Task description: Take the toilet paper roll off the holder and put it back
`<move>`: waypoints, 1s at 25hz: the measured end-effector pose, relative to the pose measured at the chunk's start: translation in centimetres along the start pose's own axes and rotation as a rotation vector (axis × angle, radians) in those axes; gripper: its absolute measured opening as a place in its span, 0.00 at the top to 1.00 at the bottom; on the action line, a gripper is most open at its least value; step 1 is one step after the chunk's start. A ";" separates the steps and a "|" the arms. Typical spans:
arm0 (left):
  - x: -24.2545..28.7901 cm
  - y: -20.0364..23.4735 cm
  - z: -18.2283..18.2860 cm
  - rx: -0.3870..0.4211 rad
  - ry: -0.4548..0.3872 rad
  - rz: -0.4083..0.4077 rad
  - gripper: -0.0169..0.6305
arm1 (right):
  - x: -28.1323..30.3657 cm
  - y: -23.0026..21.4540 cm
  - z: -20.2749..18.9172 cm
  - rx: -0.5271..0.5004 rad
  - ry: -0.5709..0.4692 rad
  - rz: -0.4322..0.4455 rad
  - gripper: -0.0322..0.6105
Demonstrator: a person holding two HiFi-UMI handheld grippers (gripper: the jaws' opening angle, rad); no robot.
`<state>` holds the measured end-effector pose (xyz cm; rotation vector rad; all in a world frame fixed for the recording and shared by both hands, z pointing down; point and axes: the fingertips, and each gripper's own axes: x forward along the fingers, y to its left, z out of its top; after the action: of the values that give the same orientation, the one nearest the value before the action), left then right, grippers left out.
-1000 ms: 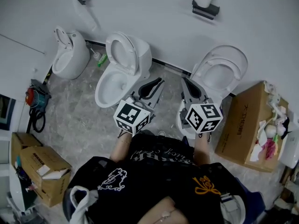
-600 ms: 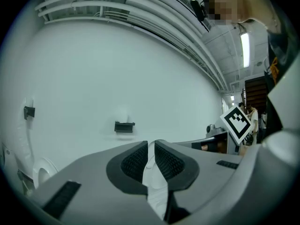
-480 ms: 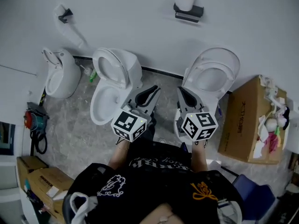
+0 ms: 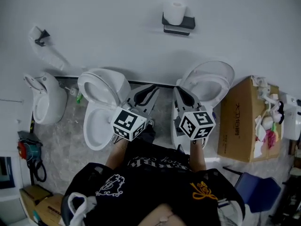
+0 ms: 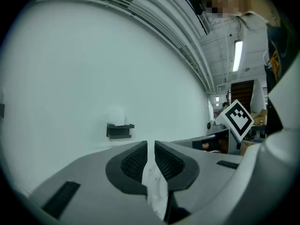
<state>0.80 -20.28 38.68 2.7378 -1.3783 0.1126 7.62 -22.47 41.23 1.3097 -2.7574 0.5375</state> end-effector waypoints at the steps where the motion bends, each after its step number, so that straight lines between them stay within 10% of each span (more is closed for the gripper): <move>1: 0.7 1.1 0.3 0.007 -0.003 -0.015 0.91 | 1.3 -0.2 0.5 0.002 -0.004 -0.008 0.93; 25: 9.8 15.9 1.9 -0.001 -0.021 -0.195 0.90 | 20.5 -8.3 12.9 -0.206 -0.074 -0.185 0.79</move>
<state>-6.07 -37.71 38.25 2.8615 -1.1064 0.0709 2.16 -46.71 35.33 1.5382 -2.6234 0.1920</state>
